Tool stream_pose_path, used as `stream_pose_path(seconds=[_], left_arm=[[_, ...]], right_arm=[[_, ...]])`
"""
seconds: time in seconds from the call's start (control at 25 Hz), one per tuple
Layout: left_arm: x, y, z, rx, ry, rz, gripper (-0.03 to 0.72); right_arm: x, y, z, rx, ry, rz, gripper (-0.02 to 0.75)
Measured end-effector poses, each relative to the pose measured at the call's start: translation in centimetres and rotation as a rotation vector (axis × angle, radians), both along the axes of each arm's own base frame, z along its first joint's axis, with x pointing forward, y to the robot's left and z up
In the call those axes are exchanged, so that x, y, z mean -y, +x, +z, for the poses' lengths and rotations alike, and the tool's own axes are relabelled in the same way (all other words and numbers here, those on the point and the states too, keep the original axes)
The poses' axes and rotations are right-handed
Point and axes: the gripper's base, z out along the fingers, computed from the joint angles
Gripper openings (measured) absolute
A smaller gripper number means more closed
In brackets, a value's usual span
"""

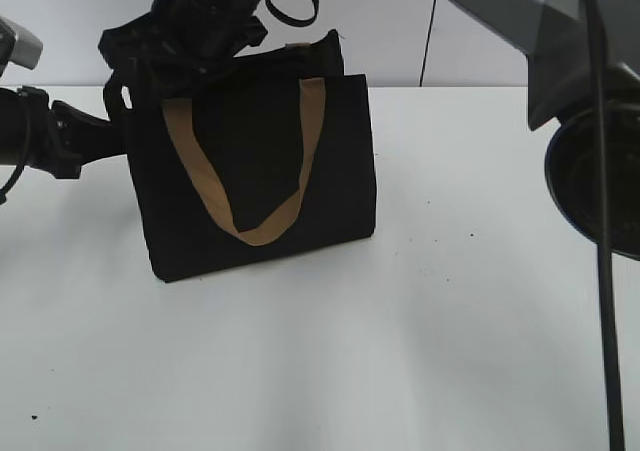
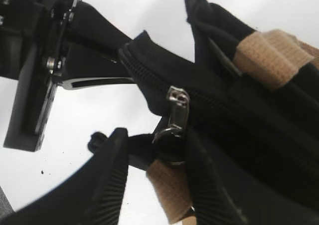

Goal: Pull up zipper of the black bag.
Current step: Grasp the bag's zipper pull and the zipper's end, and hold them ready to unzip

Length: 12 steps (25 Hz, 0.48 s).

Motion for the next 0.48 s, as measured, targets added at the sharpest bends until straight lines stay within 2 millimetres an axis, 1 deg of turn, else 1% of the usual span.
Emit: stream_pose_path(seconds=[0.08, 0.2, 0.28, 0.36, 0.48], left_arm=[[0.06, -0.03, 0.04, 0.001, -0.006, -0.006, 0.024], [0.11, -0.06, 0.08, 0.002, -0.012, -0.011, 0.024], [0.11, -0.06, 0.08, 0.002, -0.012, -0.011, 0.024], [0.11, -0.06, 0.08, 0.002, -0.012, -0.011, 0.024], [0.11, -0.06, 0.08, 0.002, -0.012, -0.011, 0.024]], right_arm=[[-0.02, 0.03, -0.04, -0.004, 0.003, -0.009, 0.272], [-0.06, 0.1, 0.0, -0.004, 0.012, -0.023, 0.19], [-0.05, 0.17, 0.03, -0.016, 0.02, -0.047, 0.172], [-0.11, 0.13, 0.06, -0.031, 0.03, -0.058, 0.195], [-0.08, 0.16, 0.06, -0.048, 0.036, -0.083, 0.272]])
